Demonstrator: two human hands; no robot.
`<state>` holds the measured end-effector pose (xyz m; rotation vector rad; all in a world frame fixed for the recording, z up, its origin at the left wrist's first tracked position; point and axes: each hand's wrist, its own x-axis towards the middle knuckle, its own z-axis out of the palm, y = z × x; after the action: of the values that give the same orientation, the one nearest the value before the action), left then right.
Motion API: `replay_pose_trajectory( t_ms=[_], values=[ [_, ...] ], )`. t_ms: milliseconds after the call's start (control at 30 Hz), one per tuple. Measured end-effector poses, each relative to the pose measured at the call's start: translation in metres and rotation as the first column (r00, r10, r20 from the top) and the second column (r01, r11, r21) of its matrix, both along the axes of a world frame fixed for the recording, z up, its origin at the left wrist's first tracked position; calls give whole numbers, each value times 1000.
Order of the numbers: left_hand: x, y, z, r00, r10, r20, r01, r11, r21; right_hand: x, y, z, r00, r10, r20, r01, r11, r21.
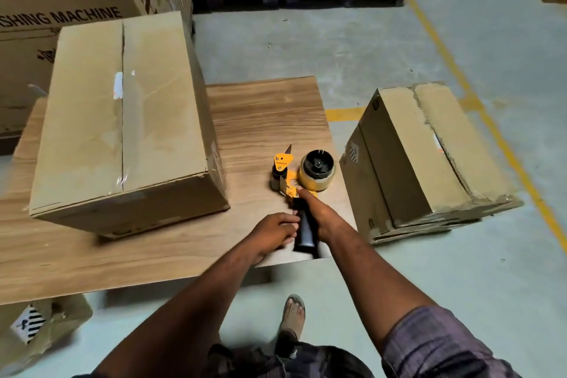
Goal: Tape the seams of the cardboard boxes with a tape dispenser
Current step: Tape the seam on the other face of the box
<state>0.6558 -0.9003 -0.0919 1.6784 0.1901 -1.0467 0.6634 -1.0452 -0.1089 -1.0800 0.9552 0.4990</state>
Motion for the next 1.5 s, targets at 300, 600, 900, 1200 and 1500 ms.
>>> replay_pose_trajectory(
  t_ms=[300, 600, 900, 1200, 1500],
  values=[
    [33, 1, 36, 737, 613, -285, -660, 743, -109, -2, -2, 35, 994, 94, -51, -93, 995, 23],
    [65, 10, 124, 588, 638, -497, -807, 501, -312, 6, 1, 101, 894, 197, 401, -110, 967, -231],
    [44, 95, 184, 736, 496, -460, -649, 324, -689, 10, 26, 172, 545, 470, 694, -96, 857, -506],
    [12, 186, 185, 708, 586, -395, -678, 405, -614, 23, 98, 191, 401, 678, 616, -134, 709, -693],
    [18, 255, 184, 600, 744, -294, -771, 438, -463, 34, 170, 197, 322, 781, 536, -132, 598, -791]
  ],
)
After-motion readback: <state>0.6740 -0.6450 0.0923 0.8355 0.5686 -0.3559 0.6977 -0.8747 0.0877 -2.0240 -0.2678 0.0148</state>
